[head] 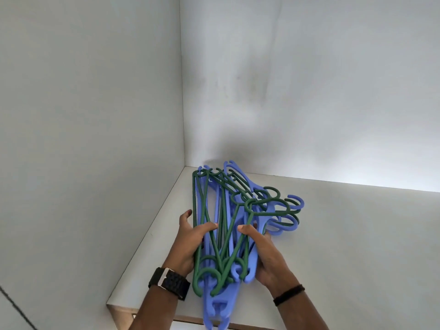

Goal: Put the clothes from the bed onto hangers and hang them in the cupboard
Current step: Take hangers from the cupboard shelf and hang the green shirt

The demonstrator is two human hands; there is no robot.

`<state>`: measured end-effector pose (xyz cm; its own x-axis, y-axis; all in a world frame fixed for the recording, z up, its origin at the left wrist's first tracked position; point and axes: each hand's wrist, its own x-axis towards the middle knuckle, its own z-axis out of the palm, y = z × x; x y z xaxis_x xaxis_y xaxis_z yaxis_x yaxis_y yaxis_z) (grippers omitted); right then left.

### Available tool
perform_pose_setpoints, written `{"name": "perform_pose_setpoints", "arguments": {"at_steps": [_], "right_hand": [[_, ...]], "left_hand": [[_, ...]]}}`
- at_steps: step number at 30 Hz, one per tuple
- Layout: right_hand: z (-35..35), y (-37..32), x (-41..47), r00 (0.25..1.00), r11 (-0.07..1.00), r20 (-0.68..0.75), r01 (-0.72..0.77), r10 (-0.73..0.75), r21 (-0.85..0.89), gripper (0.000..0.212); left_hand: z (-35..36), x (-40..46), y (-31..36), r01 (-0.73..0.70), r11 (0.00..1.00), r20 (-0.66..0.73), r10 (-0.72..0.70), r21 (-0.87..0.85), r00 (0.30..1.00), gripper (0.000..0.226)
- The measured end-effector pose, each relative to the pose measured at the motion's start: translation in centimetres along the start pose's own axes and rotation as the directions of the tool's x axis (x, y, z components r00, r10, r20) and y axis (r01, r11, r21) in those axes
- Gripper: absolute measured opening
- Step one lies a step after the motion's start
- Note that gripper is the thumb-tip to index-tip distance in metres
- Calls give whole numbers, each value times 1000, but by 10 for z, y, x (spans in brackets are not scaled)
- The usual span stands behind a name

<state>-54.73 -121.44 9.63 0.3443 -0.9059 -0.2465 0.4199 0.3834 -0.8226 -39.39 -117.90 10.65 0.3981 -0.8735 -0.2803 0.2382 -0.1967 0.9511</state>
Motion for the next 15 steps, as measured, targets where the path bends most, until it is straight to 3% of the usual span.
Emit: {"name": "perform_pose_setpoints", "arguments": {"at_steps": [2, 4, 6, 8, 9, 11, 15], "right_hand": [[-7, 0, -6, 999, 999, 37, -17, 16, 29, 71], [-16, -2, -12, 997, 999, 80, -13, 10, 30, 60], [-23, -4, -16, 992, 1000, 127, 24, -25, 8, 42], [-29, -10, -28, 979, 999, 198, 50, -46, -12, 36], [-34, -14, -34, 969, 998, 244, 53, -47, -18, 37], [-48, -20, -43, 948, 998, 315, 54, -43, -28, 42], [-79, -27, -59, 881, 990, 471, 101, -43, -99, 80]], "left_hand": [[4, -9, -4, 64, 987, -53, -73, -150, 996, 109], [8, -19, -8, 88, 976, -48, -100, -199, 994, 107], [14, -36, -9, 59, 974, -18, -64, -220, 998, 80], [23, -53, -10, -13, 971, -67, -4, -241, 998, 40], [29, -63, -10, -50, 966, -103, 25, -254, 994, 30], [44, -85, -15, -140, 955, -200, 88, -261, 976, 25], [77, -134, -32, -310, 918, -367, 208, -246, 907, 29]]}}
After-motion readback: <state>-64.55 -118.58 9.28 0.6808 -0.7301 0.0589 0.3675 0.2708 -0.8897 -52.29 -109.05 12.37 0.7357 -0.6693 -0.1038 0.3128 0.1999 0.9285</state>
